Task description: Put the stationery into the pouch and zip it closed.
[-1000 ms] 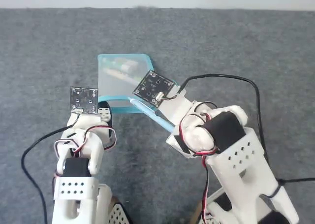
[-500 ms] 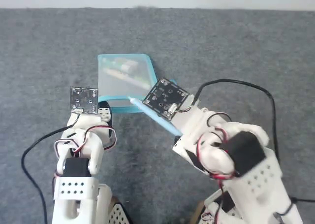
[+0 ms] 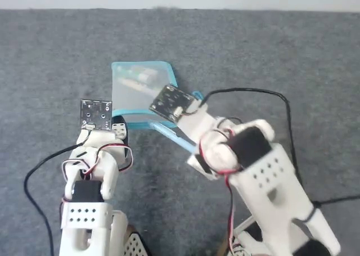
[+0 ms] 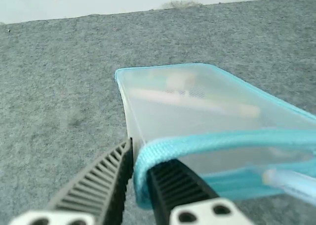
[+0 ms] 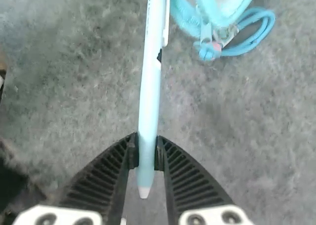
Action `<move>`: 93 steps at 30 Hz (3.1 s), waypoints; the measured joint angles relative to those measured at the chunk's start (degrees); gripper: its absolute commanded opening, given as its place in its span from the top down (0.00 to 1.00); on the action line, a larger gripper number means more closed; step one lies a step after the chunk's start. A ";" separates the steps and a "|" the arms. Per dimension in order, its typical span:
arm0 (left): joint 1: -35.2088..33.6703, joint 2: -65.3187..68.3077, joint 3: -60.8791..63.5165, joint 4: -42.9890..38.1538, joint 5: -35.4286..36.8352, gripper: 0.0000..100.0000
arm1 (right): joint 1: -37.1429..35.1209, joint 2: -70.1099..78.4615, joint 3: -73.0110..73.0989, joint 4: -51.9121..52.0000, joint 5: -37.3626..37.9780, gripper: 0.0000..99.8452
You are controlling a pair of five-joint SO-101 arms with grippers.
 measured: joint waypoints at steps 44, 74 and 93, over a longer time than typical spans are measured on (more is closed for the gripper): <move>-2.02 0.00 -9.85 10.73 -0.09 0.99 | 14.07 13.71 7.30 -29.71 -6.51 0.81; 5.63 0.09 -6.15 7.82 -3.16 0.99 | 9.93 -8.53 28.48 -38.68 -6.24 0.81; 1.58 0.09 -6.24 7.82 1.67 0.99 | 3.08 -8.53 30.51 -35.78 -7.12 0.81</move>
